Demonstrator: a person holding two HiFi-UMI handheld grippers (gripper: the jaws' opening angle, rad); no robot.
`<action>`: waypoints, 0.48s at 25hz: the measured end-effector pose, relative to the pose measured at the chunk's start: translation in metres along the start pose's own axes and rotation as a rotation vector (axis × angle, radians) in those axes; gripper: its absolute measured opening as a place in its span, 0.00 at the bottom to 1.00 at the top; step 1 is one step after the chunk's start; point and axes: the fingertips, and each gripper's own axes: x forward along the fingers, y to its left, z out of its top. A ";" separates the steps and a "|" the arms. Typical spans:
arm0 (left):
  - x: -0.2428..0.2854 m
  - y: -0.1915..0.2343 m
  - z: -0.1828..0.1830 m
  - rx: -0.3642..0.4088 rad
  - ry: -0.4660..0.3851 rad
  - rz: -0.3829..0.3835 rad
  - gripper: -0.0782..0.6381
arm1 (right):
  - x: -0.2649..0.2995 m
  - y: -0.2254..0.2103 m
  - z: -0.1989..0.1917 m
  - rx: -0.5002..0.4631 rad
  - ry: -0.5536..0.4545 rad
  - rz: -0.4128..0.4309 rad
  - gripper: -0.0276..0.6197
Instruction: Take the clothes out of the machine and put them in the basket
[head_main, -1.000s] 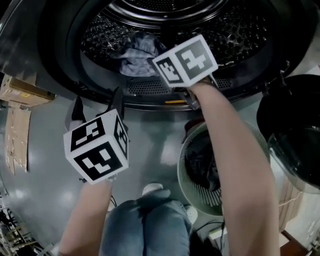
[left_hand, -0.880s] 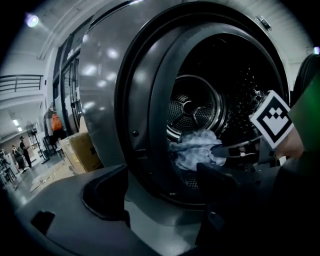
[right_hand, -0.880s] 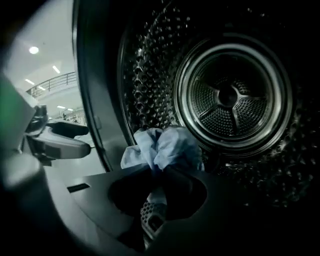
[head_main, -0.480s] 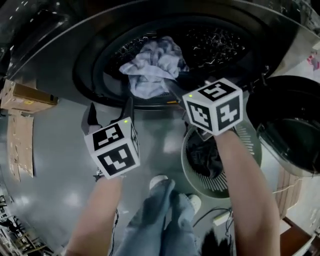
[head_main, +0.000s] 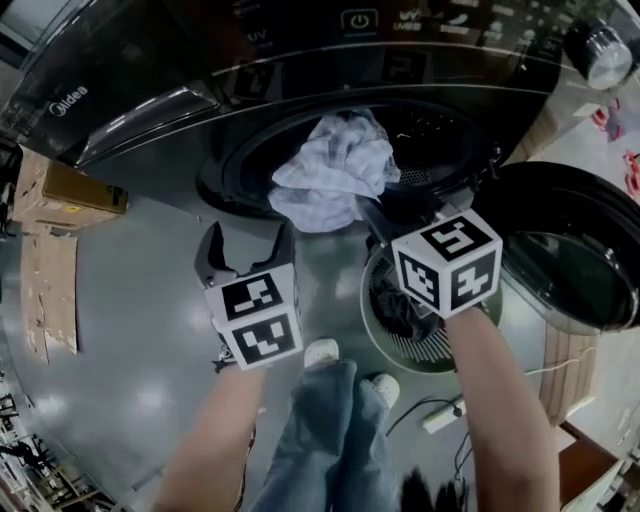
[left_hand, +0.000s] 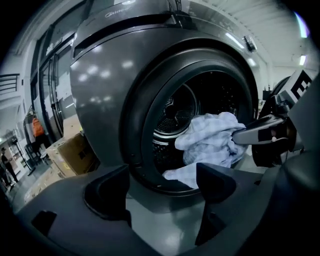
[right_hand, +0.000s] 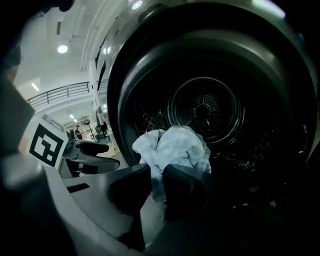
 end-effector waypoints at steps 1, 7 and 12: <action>-0.004 -0.004 0.003 0.004 0.001 -0.011 0.69 | -0.007 0.002 0.002 -0.003 0.001 -0.007 0.12; -0.032 -0.027 0.023 0.035 -0.011 -0.071 0.68 | -0.049 0.018 0.014 0.041 -0.020 -0.029 0.12; -0.048 -0.044 0.036 0.072 -0.024 -0.105 0.68 | -0.080 0.034 0.015 0.083 -0.030 -0.035 0.12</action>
